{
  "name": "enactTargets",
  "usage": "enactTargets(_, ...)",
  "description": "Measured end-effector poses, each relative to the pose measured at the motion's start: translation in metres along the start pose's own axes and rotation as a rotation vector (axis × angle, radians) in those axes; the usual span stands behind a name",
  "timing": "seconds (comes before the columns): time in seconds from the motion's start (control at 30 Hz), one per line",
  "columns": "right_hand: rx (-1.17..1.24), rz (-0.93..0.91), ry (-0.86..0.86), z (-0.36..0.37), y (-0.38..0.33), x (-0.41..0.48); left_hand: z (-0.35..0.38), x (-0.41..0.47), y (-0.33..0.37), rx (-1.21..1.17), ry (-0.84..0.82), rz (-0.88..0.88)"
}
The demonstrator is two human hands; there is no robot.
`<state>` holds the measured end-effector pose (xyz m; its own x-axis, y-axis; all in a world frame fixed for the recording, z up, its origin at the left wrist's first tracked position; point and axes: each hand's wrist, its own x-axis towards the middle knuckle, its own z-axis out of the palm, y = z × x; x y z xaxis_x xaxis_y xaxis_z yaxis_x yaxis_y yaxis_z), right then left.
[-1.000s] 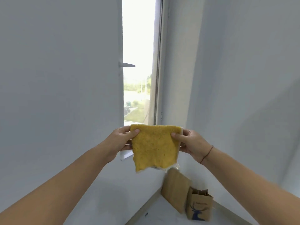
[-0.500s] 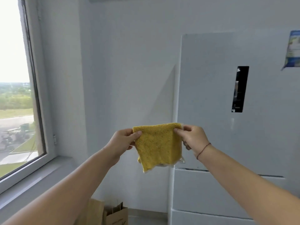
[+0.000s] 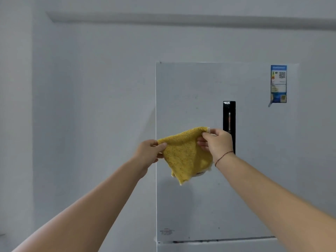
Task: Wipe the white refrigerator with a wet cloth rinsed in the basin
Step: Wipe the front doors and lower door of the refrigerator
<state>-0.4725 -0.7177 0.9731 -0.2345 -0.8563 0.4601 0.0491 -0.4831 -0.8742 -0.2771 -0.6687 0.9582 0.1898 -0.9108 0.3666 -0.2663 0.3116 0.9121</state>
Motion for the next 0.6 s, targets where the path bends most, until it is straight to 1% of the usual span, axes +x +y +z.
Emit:
enactTargets(0.07, -0.069, -0.081, 0.069, 0.013, 0.000, 0.023, 0.005, 0.022, 0.001, 0.018, 0.023, 0.031)
enactTargets(0.13, -0.170, -0.171, 0.082, 0.030, 0.000, 0.036, 0.009, 0.043, 0.000, 0.027, 0.063, 0.064)
enactTargets(0.2, -0.239, -0.283, 0.020, 0.047, 0.001, 0.040, 0.014, 0.062, 0.001, 0.054, 0.117, 0.119)
enactTargets(0.27, -0.353, -0.476, -0.005, 0.066, 0.012, 0.048, 0.016, 0.088, 0.000, 0.128, 0.227, 0.217)
enactTargets(0.33, -0.593, -0.663, 0.021, 0.078, 0.025, 0.059, 0.017, 0.109, 0.001, 0.227, 0.372, 0.311)
enactTargets(0.37, -0.751, -0.739, 0.045, 0.082, 0.032, 0.064, 0.017, 0.117, 0.000, 0.232, 0.423, 0.357)
enactTargets(0.4, -0.892, -0.817, 0.078, 0.086, 0.041, 0.071, 0.018, 0.125, -0.003, 0.189, 0.437, 0.401)
enactTargets(0.43, -1.001, -0.882, 0.112, 0.090, 0.048, 0.077, 0.019, 0.131, -0.004, 0.123, 0.405, 0.431)
enactTargets(0.5, -1.129, -0.956, 0.140, 0.094, 0.052, 0.088, 0.023, 0.136, -0.008, -0.008, 0.266, 0.488)
enactTargets(0.53, -1.165, -0.977, 0.136, 0.096, 0.051, 0.093, 0.027, 0.137, -0.010, -0.033, 0.201, 0.521)
enactTargets(0.6, -1.211, -1.036, 0.123, 0.099, 0.040, 0.103, 0.032, 0.140, -0.013, -0.043, 0.167, 0.564)
